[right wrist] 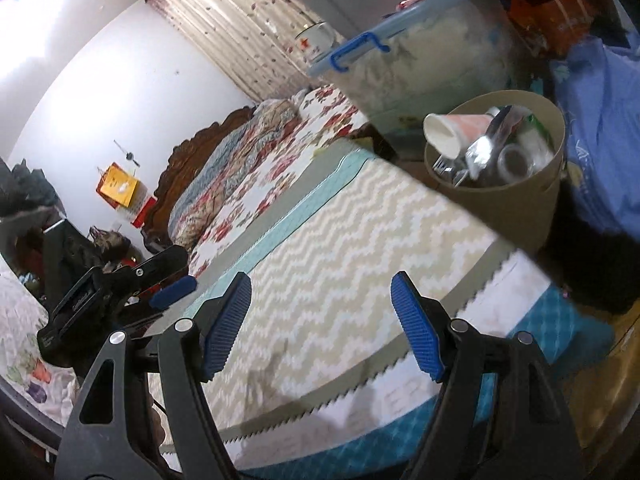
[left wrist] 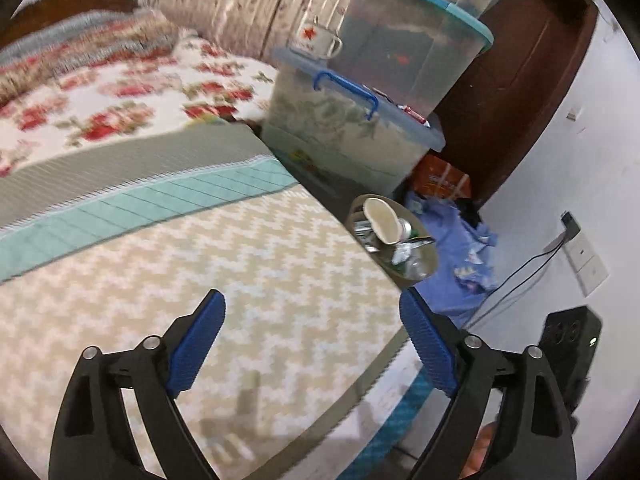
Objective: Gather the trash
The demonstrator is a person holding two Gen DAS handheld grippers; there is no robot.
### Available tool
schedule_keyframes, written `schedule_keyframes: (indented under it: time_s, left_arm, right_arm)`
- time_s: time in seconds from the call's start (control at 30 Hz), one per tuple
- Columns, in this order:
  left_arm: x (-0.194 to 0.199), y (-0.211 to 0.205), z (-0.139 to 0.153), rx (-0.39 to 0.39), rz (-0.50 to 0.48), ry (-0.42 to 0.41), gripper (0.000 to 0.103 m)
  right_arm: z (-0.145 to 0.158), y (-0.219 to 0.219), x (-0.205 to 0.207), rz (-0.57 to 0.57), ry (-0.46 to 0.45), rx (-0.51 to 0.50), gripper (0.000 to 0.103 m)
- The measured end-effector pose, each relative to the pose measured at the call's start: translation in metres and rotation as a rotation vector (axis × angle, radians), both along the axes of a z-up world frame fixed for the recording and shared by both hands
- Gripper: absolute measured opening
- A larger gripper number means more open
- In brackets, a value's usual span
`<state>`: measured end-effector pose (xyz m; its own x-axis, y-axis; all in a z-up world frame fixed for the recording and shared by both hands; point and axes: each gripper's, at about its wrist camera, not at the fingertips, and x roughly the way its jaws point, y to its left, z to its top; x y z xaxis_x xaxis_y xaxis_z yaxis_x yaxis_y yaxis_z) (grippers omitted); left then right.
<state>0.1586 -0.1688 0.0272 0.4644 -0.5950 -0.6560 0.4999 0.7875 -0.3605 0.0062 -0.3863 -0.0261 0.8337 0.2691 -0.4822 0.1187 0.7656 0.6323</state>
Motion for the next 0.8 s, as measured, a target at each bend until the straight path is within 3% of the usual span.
schedule_keyframes:
  time_s: [0.33, 0.8]
  left_arm:
    - [-0.054, 0.053, 0.017, 0.07, 0.07, -0.175, 0.094]
    - [-0.071, 0.105, 0.021, 0.17, 0.222, -0.239, 0.094]
  right_arm:
    - [0.011, 0.056, -0.022, 0.029, 0.028, -0.051, 0.074]
    - [0.028, 0.109, -0.026, 0.084, 0.016, -0.119, 0.076]
